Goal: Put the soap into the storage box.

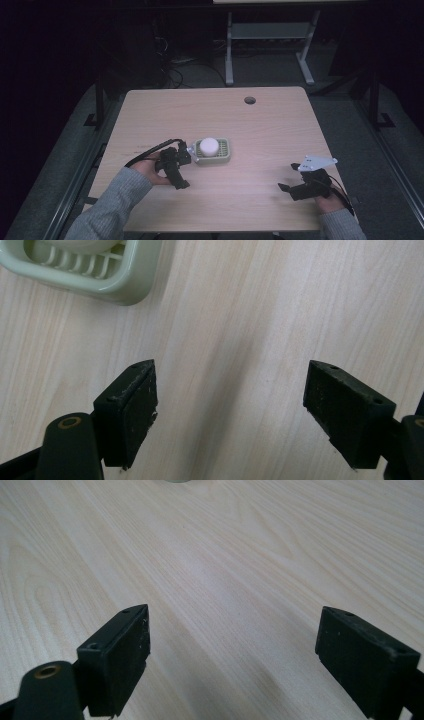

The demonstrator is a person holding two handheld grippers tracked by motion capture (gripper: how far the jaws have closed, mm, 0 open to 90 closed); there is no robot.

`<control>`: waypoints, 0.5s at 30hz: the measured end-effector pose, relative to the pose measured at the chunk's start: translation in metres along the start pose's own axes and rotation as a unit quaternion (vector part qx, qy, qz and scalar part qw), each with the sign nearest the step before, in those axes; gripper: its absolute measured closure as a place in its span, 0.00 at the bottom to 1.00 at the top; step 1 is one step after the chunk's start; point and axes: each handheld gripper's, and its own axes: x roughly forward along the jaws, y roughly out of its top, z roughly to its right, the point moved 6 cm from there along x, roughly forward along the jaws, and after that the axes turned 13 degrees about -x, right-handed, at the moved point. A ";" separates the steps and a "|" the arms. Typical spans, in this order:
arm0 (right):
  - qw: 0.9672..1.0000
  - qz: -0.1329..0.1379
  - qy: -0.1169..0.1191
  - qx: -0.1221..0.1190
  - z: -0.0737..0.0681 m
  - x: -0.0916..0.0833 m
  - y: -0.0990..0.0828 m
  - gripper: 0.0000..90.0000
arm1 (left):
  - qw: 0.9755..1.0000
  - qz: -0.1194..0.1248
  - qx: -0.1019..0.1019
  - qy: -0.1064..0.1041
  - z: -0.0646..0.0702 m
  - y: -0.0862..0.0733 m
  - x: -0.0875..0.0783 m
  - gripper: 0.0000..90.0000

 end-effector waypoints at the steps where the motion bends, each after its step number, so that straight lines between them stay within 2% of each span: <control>1: 1.000 -0.001 -0.001 0.000 0.000 0.000 0.000 0.15 | 1.000 -0.001 0.002 0.001 0.000 -0.001 0.000 0.24; 15: 1.000 -0.003 -0.001 -0.003 -0.001 0.001 0.000 0.15 | 1.000 0.005 0.002 0.000 0.006 -0.014 0.001 0.24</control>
